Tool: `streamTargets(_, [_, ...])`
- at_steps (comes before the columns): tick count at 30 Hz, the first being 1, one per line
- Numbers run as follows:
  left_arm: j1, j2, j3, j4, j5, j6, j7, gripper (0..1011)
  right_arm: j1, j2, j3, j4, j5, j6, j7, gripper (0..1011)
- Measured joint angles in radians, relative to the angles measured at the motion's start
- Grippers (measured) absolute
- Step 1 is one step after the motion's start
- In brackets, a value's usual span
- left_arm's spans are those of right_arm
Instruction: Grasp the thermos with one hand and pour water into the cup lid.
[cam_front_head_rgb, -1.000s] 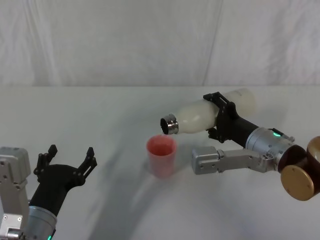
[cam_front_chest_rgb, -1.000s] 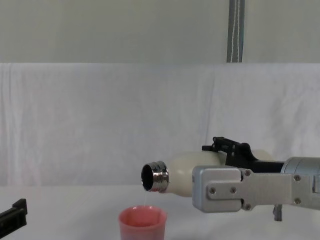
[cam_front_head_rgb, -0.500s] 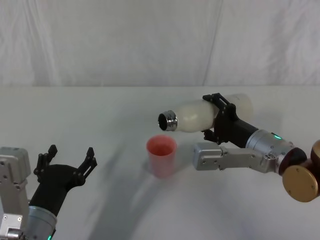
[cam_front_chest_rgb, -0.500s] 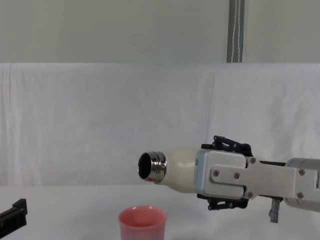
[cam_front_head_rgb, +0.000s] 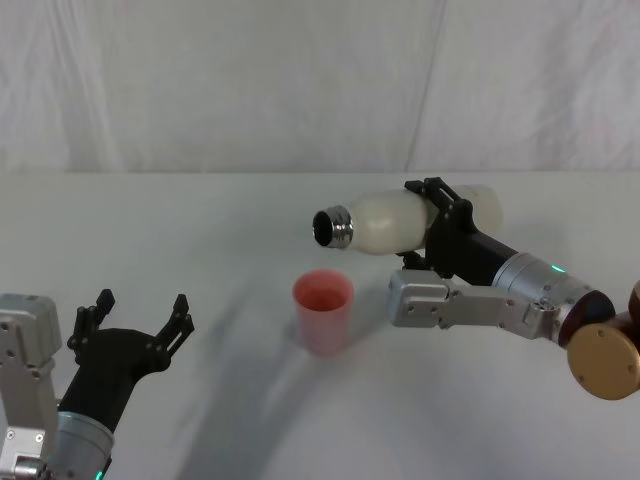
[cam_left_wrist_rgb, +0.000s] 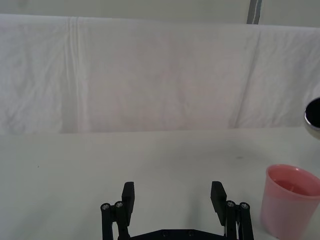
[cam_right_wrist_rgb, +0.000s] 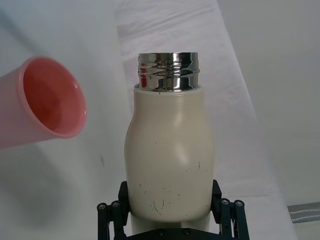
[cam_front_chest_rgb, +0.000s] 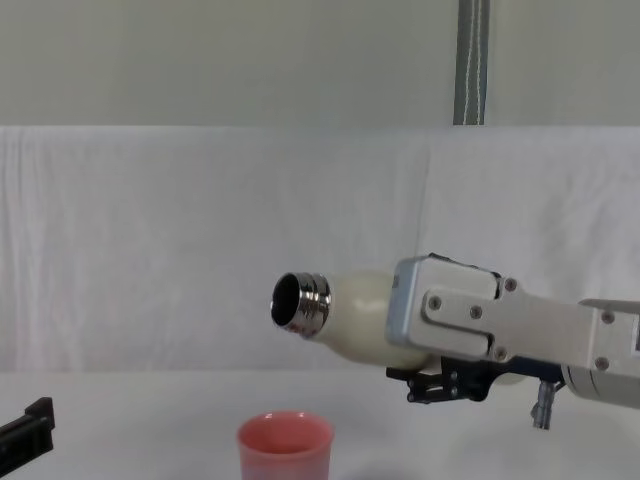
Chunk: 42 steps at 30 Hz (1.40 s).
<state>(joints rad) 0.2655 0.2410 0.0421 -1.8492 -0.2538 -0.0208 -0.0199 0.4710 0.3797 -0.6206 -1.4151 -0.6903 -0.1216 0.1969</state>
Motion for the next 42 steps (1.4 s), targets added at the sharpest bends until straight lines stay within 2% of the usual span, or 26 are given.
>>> streamTargets(5, [0.0,0.0,0.0,0.0,0.0,0.0,0.0,1001,-0.01,-0.004,0.017,-0.012,0.033,-0.001,0.006,950])
streamTargets(7, [0.0,0.0,0.0,0.0,0.0,0.0,0.0,1001,-0.015,-0.009,0.032,-0.015,0.061,-0.006,0.008,950])
streamTargets(14, [0.0,0.0,0.0,0.0,0.0,0.0,0.0,1001,-0.042,-0.042,0.1,-0.014,0.201,-0.034,0.018,950])
streamTargets(18, [0.0,0.0,0.0,0.0,0.0,0.0,0.0,1001,-0.063,-0.07,0.152,-0.007,0.31,-0.051,0.028,950])
streamTargets(21, [0.0,0.0,0.0,0.0,0.0,0.0,0.0,1001,-0.072,-0.085,0.176,-0.003,0.359,-0.056,0.034,950])
streamTargets(23, [0.0,0.0,0.0,0.0,0.0,0.0,0.0,1001,-0.083,-0.104,0.209,0.002,0.429,-0.059,0.045,950])
streamTargets(24, [0.0,0.0,0.0,0.0,0.0,0.0,0.0,1001,-0.083,-0.104,0.209,0.002,0.429,-0.059,0.045,950])
streamTargets(30, [0.0,0.0,0.0,0.0,0.0,0.0,0.0,1001,-0.106,-0.143,0.278,0.015,0.571,-0.058,0.063,950])
streamTargets(32, [0.0,0.0,0.0,0.0,0.0,0.0,0.0,1001,-0.108,-0.148,0.285,0.017,0.586,-0.058,0.065,950])
streamTargets(36, [0.0,0.0,0.0,0.0,0.0,0.0,0.0,1001,-0.122,-0.171,0.329,0.027,0.675,-0.055,0.074,950])
streamTargets(42, [0.0,0.0,0.0,0.0,0.0,0.0,0.0,1001,-0.133,-0.184,0.353,0.031,0.729,-0.048,0.077,950])
